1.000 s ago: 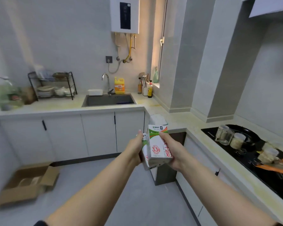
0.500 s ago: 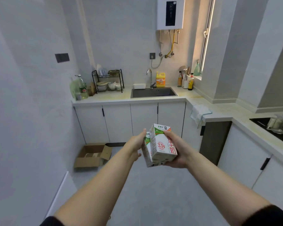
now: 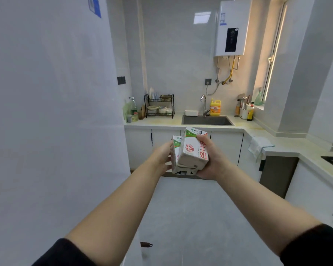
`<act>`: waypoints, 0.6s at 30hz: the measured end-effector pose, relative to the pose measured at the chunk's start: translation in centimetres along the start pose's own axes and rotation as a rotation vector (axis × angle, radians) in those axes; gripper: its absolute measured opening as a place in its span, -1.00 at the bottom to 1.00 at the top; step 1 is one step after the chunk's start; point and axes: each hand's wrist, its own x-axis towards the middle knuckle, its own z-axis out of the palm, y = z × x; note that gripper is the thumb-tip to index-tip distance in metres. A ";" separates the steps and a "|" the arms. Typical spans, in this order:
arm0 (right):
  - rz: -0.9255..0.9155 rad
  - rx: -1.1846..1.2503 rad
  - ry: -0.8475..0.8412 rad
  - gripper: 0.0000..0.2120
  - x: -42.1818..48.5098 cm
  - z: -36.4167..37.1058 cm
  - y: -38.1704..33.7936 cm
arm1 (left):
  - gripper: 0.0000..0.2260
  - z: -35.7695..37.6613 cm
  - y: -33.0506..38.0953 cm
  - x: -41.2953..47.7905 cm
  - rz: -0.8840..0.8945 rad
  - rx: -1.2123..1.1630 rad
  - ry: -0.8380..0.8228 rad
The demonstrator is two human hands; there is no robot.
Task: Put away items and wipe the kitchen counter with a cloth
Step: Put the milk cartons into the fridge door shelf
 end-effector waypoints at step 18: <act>-0.268 -0.134 -0.104 -0.78 -14.9 12.1 6.8 | -0.59 -10.3 -2.0 -22.6 1.244 0.992 1.088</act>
